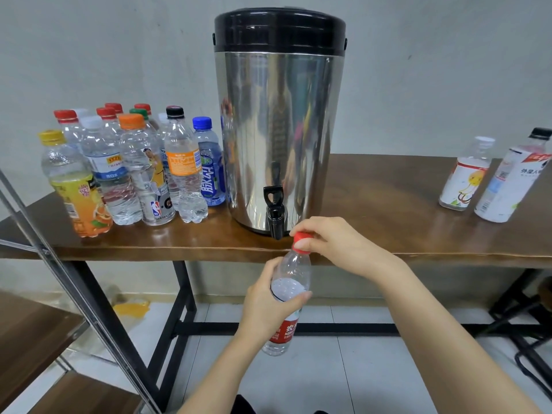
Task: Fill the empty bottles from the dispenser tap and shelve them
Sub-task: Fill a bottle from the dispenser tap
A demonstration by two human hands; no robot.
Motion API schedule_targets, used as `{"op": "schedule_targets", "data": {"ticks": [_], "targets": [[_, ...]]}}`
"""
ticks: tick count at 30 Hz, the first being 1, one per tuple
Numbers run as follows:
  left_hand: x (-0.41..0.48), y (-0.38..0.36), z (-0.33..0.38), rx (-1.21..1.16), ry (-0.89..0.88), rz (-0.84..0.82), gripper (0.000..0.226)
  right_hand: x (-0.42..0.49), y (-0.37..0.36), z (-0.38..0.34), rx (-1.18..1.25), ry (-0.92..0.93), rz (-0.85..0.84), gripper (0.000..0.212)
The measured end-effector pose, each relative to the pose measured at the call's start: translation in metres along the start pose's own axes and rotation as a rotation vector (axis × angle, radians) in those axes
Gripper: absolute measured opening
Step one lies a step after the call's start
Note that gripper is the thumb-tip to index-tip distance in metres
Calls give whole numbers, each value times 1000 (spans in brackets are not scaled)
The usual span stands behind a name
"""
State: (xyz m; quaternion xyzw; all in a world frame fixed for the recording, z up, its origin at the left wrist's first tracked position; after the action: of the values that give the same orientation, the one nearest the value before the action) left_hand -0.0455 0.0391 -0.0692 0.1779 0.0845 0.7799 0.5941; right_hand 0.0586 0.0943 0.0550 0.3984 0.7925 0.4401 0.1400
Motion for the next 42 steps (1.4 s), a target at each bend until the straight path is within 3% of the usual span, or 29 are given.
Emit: {"op": "schedule_targets", "data": {"ticks": [3, 6, 11, 22, 29, 32, 36, 39, 42], "targets": [[-3, 1, -12, -15, 45, 14, 63, 3, -4, 8, 40, -20, -5, 29], [-7, 7, -30, -12, 129, 77, 59, 9, 8, 29, 31, -77, 143, 28], [-8, 19, -47, -3, 187, 168, 63, 19, 11, 80, -202, -276, 291, 32], [6, 28, -10, 116, -88, 229, 80, 25, 1, 109, -332, -355, 287, 34], [18, 22, -9, 98, -88, 234, 81, 27, 1, 107, -339, -343, 289, 35], [19, 22, -9, 98, -105, 240, 79, 24, 12, 97, -304, -292, 386, 36], [23, 22, -11, 100, -112, 254, 79, 19, 40, 39, -121, -34, 612, 21], [25, 21, -12, 111, -120, 258, 78, 23, 45, -17, 36, 163, 562, 24], [26, 22, -11, 110, -130, 262, 80, 34, 35, -52, -59, 224, 431, 24]]}}
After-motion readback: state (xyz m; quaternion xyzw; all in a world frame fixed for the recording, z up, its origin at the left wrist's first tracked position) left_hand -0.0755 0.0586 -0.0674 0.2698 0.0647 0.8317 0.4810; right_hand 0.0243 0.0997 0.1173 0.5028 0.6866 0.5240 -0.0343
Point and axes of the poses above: each hand's wrist, its own x-axis towards the middle knuckle, its own y-axis out of the back of the hand, z = x × y, the point moved 10 cm from there along x, towards the middle knuckle, and after that the axes turned 1 degree about -y, right-handed, at the moved point
